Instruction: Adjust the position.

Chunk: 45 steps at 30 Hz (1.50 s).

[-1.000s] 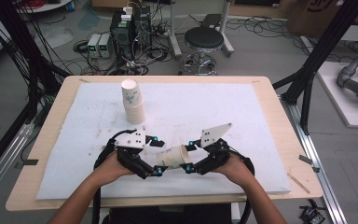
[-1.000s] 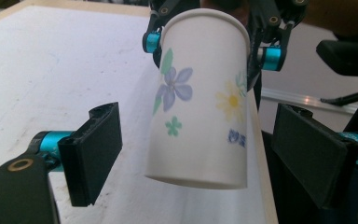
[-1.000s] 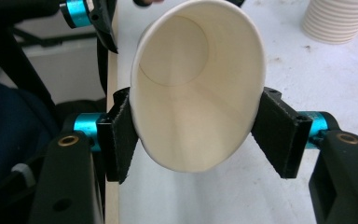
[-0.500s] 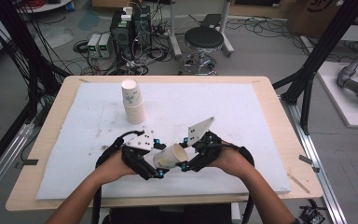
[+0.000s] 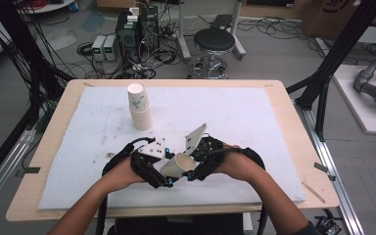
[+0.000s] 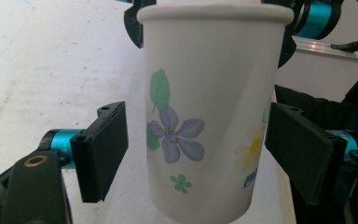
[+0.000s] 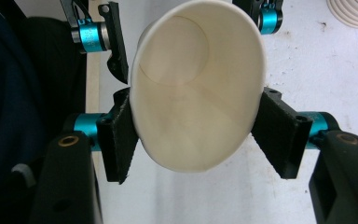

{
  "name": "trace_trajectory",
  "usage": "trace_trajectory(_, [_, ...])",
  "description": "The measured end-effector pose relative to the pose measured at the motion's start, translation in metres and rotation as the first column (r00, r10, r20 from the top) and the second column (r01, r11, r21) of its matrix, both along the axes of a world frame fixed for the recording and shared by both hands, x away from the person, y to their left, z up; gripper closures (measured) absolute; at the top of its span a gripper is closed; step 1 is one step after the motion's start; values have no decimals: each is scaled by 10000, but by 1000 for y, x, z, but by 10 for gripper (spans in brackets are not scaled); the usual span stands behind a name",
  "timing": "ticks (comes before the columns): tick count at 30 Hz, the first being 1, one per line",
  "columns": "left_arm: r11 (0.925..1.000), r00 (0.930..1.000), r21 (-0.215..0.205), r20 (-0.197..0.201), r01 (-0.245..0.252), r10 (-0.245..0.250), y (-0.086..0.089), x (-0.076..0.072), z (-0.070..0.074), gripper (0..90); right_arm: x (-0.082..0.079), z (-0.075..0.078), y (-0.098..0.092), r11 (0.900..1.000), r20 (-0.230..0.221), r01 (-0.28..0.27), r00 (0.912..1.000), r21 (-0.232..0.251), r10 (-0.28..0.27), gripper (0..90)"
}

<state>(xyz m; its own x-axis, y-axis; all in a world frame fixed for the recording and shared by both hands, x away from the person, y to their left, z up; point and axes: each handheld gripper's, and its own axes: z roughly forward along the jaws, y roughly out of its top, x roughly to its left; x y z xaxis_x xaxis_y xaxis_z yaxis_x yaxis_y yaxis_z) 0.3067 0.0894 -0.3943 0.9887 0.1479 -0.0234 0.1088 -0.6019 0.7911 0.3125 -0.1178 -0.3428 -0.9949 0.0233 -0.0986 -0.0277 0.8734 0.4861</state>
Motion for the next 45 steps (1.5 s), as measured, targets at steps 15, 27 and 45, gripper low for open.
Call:
trace_trajectory(15, [9990, 9990, 14, -83, 447, -447, -6, -1, -3, 374, -2, -3, 8, 9982, -61, -305, 9995, -510, 302, 358])
trace_trajectory(27, [9965, 9994, -813, -266, 201, -223, 1, -2, -9, 338, 1, 3, -1, 9965, -390, 143, 9992, 818, -111, 205])
trace_trajectory(45, [9059, 9673, -3504, 1, -2377, 2538, 56, -1, -17, 329, 3, -11, -98, 8227, -866, 3136, 9465, 4741, -3109, 207])
